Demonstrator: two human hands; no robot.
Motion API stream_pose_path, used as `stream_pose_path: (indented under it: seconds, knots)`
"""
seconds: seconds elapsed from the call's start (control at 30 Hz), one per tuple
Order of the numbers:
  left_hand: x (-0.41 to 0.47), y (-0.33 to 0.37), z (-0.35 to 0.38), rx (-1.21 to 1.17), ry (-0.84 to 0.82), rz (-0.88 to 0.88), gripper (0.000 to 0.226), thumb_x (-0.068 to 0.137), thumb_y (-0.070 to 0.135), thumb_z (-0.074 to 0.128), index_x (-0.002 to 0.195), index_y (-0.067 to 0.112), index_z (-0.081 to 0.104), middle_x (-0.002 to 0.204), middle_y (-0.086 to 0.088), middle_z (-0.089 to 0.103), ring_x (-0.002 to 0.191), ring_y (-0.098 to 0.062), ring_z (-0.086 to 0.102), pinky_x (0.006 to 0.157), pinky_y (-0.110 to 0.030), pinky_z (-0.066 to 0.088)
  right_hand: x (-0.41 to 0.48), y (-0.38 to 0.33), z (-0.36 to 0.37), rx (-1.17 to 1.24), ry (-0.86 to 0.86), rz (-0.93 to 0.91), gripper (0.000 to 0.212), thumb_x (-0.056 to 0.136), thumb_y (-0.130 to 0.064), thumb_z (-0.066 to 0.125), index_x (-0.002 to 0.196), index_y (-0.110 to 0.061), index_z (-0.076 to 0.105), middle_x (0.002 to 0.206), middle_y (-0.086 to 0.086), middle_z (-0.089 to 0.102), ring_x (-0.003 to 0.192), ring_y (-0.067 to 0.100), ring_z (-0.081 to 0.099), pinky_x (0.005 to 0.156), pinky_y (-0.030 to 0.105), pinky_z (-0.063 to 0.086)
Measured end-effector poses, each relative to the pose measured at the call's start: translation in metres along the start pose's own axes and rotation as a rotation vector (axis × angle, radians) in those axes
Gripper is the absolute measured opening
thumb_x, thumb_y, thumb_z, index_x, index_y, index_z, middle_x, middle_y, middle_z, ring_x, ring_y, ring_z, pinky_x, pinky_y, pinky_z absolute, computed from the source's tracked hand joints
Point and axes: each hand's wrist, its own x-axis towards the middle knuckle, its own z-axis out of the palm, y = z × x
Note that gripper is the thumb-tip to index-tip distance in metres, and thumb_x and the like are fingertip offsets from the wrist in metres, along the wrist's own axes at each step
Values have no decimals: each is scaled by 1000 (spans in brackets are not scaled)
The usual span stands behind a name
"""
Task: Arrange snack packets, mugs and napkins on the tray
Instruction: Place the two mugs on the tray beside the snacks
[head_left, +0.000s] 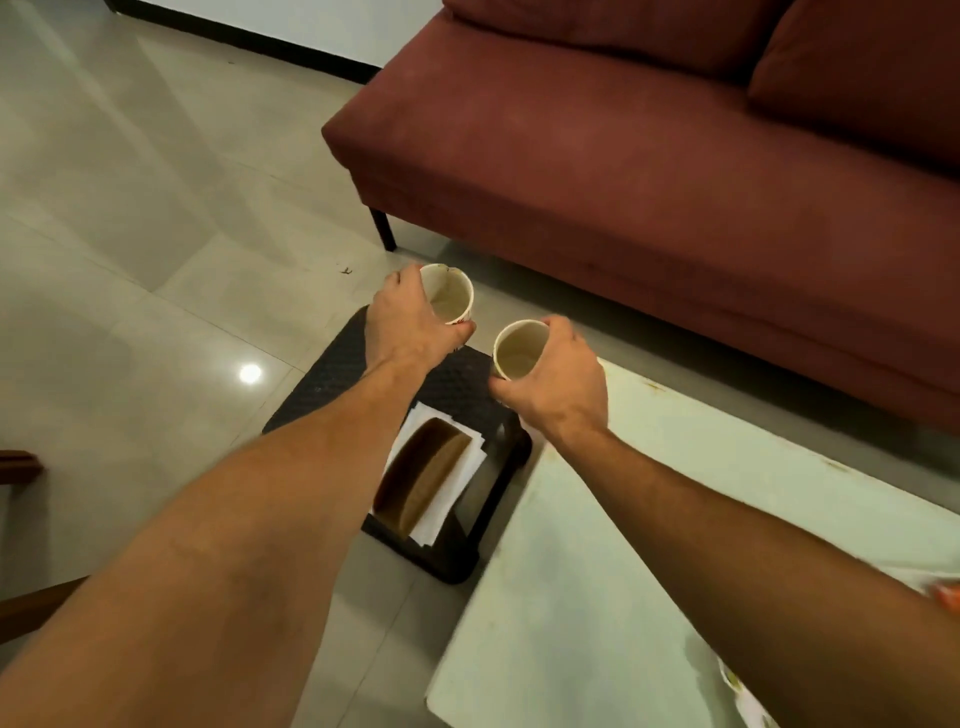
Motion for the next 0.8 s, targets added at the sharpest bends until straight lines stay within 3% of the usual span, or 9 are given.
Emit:
stream_pose_path:
  seconds: [0.23, 0.37, 0.5, 0.7, 0.8]
  knots:
    - [-100, 105, 26, -44, -197, 210, 92, 64, 55, 90, 140, 25, 47, 134, 0, 60, 122, -23, 58, 102, -41, 50, -59, 98, -117, -62, 35, 81, 91, 57, -53, 89, 133, -24, 46, 127, -1, 60, 110, 22, 60, 82, 34, 54]
    - [-161, 169, 62, -49, -283, 345, 91, 63, 57, 89, 138, 28, 47, 133, 2, 61, 116, -21, 60, 93, -36, 51, -101, 176, -161, -87, 81, 184, 87, 55, -53, 89, 128, -27, 48, 123, -2, 62, 107, 21, 61, 81, 33, 52]
    - [-218, 224, 94, -68, -362, 444, 91, 59, 59, 90, 134, 29, 50, 130, 3, 63, 112, -21, 63, 89, -34, 55, -141, 249, -189, -100, 123, 315, 96, 56, -54, 90, 135, -30, 41, 130, -2, 58, 112, 21, 59, 85, 35, 54]
    - [-290, 279, 136, -19, -473, 554, 97, 63, 62, 87, 143, 28, 44, 141, 3, 57, 120, -22, 61, 95, -35, 55, -202, 327, -216, -103, 126, 390, 97, 56, -61, 85, 135, -32, 36, 130, -1, 59, 111, 22, 60, 79, 36, 59]
    - [-317, 294, 151, -11, -511, 570, 96, 66, 58, 88, 145, 28, 41, 143, 3, 55, 121, -22, 59, 95, -35, 56, -225, 352, -220, -114, 152, 411, 95, 57, -63, 83, 134, -30, 38, 128, -2, 60, 110, 22, 61, 74, 31, 54]
